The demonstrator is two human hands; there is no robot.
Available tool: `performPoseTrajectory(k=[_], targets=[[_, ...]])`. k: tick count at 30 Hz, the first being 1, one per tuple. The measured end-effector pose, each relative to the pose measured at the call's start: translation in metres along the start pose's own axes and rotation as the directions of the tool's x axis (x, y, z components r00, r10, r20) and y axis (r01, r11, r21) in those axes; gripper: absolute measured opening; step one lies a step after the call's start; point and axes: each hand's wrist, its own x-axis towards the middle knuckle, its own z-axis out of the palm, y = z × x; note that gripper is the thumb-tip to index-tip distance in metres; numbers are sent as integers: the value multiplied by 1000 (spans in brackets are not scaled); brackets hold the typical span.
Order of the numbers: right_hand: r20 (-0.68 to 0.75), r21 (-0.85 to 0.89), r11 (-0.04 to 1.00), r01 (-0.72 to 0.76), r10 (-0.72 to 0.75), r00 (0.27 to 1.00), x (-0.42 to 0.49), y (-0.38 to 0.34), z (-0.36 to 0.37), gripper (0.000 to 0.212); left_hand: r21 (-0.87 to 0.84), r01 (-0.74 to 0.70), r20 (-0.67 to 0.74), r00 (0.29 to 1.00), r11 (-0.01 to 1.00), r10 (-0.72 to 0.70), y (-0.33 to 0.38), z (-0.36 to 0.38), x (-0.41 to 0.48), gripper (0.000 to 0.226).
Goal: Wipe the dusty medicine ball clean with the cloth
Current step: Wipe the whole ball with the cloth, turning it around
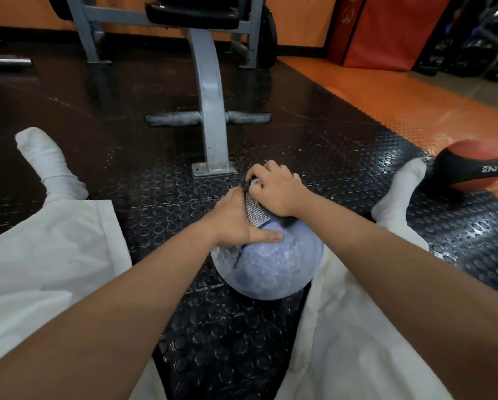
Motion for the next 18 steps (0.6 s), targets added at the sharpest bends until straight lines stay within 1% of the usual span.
performPoseTrajectory(k=[1,2,3,4,6,8,10,12,14,15,18], targets=[[96,19,997,-81,79,992,10,3,-3,36,2,16,-8,1000,1000,-16,2,4,-2,136],[200,3,990,-140,136,970,20,3,-6,40,0,20,-16,1000,1000,-20,4,7,-5,138],[290,-29,984,-175,176,941,28,2,-8,44,5,20,-20,1000,1000,-20,6,9,-6,138],[349,-64,981,-185,196,916,33,-2,-11,47,12,24,-21,1000,1000,-23,8,9,-5,139],[398,-131,974,-183,220,891,39,-14,-16,51,45,40,0,999,998,-41,12,7,-3,140],[400,-168,969,-182,236,886,41,-22,-20,51,80,42,21,999,996,-43,13,5,-2,139],[365,-154,965,-212,255,896,37,-23,-19,51,62,33,12,999,998,-34,8,4,-2,138],[285,-139,973,-186,219,933,27,-18,-12,48,15,26,6,1000,1000,-26,0,3,-1,139],[115,-50,977,-208,213,970,12,-14,-4,44,2,24,14,1000,1000,-24,-3,0,1,144],[32,-30,981,-193,194,980,3,-13,1,42,4,29,23,999,1000,-29,-3,-2,4,146],[-123,-94,995,-28,17,992,-27,-5,12,37,3,36,40,999,999,-36,-3,-4,7,138]])
